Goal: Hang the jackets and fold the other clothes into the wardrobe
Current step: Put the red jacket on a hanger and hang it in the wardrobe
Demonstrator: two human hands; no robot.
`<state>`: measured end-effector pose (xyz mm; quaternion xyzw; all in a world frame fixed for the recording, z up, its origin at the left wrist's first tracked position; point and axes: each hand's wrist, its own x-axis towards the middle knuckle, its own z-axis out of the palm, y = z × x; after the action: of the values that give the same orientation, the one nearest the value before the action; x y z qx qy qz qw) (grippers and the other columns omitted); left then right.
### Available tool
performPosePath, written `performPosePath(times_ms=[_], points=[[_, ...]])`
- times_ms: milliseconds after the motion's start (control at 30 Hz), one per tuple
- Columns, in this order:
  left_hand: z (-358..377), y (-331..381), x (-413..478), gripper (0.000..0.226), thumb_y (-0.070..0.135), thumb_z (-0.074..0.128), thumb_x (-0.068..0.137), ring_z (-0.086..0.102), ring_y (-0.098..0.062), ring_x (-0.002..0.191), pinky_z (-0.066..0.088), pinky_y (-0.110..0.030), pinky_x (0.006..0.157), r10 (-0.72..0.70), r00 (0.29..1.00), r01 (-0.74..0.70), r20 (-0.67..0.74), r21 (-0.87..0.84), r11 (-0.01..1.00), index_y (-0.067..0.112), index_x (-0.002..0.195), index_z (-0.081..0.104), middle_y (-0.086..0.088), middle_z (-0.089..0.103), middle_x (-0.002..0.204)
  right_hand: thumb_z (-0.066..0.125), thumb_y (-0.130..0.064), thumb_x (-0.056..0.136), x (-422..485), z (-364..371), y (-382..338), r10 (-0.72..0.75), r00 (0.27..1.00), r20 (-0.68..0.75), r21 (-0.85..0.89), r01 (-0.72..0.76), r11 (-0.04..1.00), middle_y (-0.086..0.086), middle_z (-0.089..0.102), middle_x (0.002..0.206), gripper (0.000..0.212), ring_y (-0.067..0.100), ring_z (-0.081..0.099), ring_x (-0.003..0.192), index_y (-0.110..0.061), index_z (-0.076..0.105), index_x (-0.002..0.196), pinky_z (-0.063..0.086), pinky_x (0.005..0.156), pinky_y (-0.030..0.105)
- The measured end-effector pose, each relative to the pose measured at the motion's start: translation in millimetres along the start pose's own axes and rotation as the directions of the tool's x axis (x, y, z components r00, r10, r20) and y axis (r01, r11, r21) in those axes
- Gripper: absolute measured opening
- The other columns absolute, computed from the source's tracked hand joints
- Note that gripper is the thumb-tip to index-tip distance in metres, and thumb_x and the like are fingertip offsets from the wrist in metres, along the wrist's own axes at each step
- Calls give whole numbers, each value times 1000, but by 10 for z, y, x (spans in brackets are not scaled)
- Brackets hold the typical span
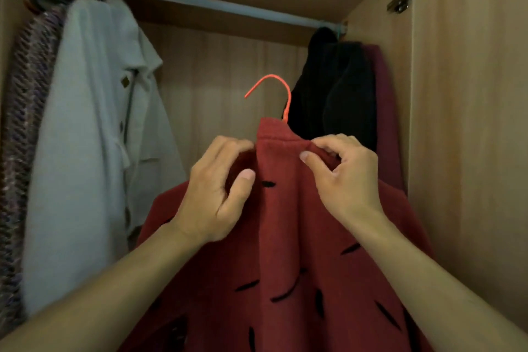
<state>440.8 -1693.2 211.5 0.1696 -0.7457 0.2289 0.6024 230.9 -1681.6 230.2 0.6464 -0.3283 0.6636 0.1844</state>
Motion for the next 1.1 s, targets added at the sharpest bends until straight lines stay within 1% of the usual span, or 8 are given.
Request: performPosePath(times_ms=[100, 267, 433, 567, 733, 867, 1000, 1100], points=[[77, -168, 213, 42, 51, 65, 88, 55, -5, 88, 37, -12, 82, -70, 995, 71, -67, 9, 997, 11, 104, 62, 6, 57, 96, 77, -23, 81, 203, 146, 42, -8, 1000, -25, -64, 6, 998, -12, 64, 77, 6, 14, 58, 78, -21, 75, 86, 50, 74, 38], [355, -594, 485, 40, 37, 86, 71, 56, -6, 82, 38, -8, 79, -135, 981, 136, -138, 2, 991, 16, 93, 60, 7, 61, 91, 78, -21, 81, 492, 393, 289, -27, 998, -54, -88, 23, 996, -17, 61, 74, 7, 5, 55, 74, -24, 73, 83, 42, 71, 21], [718, -1085, 777, 42, 19, 89, 69, 55, -1, 89, 37, -5, 85, -36, 980, 40, -197, 19, 999, 16, 99, 58, 8, 61, 96, 78, -20, 81, 823, 678, 666, -71, 992, -107, -90, 61, 994, -14, 63, 76, 6, 5, 57, 74, -23, 74, 85, 47, 72, 25], [957, -1475, 1146, 40, 11, 83, 75, 54, -1, 94, 36, -6, 90, 158, 955, -139, -251, 89, 986, 11, 107, 59, 3, 60, 101, 77, -20, 82, 1261, 840, 954, -170, 972, -162, -96, 156, 983, -11, 66, 80, 8, 4, 60, 74, -22, 72, 88, 48, 70, 22], [1200, -1922, 1669, 26, 9, 76, 82, 57, -16, 93, 44, -23, 87, 258, 932, -214, -256, 187, 959, 13, 105, 62, -1, 60, 100, 77, -15, 81, 1871, 1051, 1189, -310, 935, -174, -177, 280, 944, -7, 65, 82, 12, 8, 60, 78, -18, 69, 89, 53, 75, 33], [1390, -2252, 1983, 24, 10, 75, 83, 55, -15, 89, 45, -27, 83, 248, 936, -196, -250, 215, 957, 15, 102, 62, 1, 57, 97, 75, -15, 82, 2240, 1233, 1384, -370, 919, -136, -274, 324, 905, -4, 64, 83, 12, 14, 59, 80, -17, 67, 89, 53, 77, 41], [1629, -2487, 2198, 23, 10, 74, 83, 55, -17, 89, 49, -36, 80, 223, 938, -181, -264, 173, 968, 14, 102, 61, -1, 57, 96, 74, -22, 84, 2494, 1345, 1549, -397, 909, -122, -400, 321, 858, -7, 62, 85, 13, 12, 57, 81, -22, 64, 93, 51, 74, 36], [1829, -2660, 2366, 22, 14, 73, 85, 57, -19, 89, 51, -42, 77, 223, 930, -176, -293, 180, 968, 16, 103, 61, 0, 57, 96, 72, -27, 84, 2699, 1415, 1664, -414, 900, -133, -514, 295, 805, -6, 60, 86, 13, 12, 55, 80, -26, 62, 93, 42, 69, 29]])
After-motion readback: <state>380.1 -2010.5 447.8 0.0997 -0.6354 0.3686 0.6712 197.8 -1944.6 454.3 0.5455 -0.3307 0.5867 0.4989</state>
